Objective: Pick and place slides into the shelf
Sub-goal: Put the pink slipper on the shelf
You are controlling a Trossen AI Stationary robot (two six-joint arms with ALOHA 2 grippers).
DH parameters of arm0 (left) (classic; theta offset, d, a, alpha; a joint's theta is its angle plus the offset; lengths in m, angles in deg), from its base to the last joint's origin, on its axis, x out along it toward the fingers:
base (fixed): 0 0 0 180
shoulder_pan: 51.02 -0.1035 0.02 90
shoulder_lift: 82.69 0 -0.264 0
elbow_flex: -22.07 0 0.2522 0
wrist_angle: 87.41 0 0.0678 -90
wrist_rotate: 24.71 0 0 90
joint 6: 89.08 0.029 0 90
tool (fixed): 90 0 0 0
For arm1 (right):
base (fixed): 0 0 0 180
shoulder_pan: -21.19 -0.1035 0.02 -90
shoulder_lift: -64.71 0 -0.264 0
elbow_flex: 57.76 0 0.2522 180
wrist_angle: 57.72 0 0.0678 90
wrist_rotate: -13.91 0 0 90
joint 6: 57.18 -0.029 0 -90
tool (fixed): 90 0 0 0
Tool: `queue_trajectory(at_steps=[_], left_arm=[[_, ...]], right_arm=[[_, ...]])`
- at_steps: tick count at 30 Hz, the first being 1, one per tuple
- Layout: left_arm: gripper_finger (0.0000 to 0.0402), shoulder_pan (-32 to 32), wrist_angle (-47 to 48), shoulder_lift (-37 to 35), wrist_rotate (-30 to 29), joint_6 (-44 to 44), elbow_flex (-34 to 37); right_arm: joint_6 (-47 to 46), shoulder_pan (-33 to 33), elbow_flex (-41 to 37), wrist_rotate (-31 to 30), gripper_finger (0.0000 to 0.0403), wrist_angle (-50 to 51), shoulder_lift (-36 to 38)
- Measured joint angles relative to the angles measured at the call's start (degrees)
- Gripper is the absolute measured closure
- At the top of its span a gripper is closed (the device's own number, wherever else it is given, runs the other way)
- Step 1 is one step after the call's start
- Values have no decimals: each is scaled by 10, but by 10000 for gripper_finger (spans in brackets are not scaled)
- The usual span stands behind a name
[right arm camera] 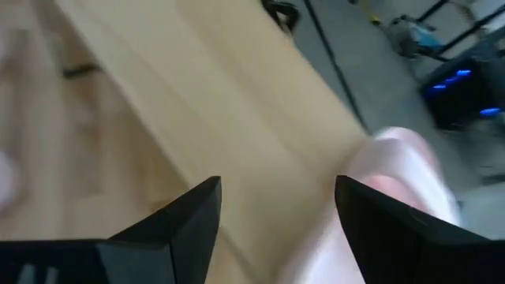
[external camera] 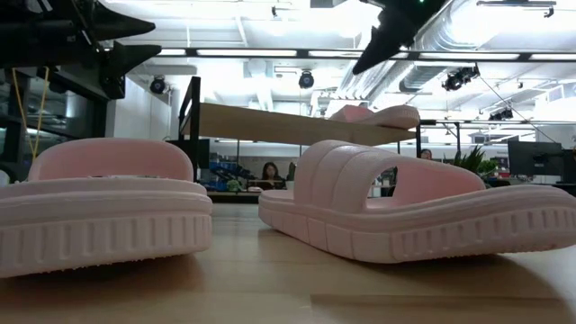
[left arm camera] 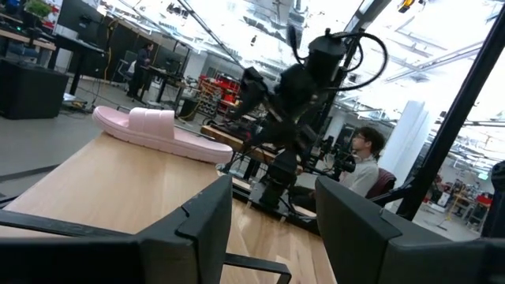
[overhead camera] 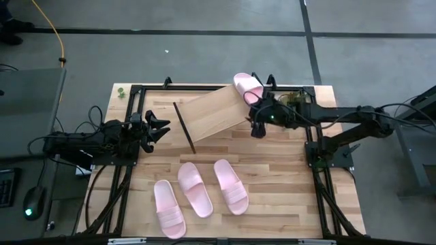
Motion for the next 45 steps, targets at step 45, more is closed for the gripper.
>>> queue_trajectory(at_steps=[45], left_arm=[[236,0,91,26,193,-160,0]], right_arm=[[-265,-252,-1,59,162,-57,-91]])
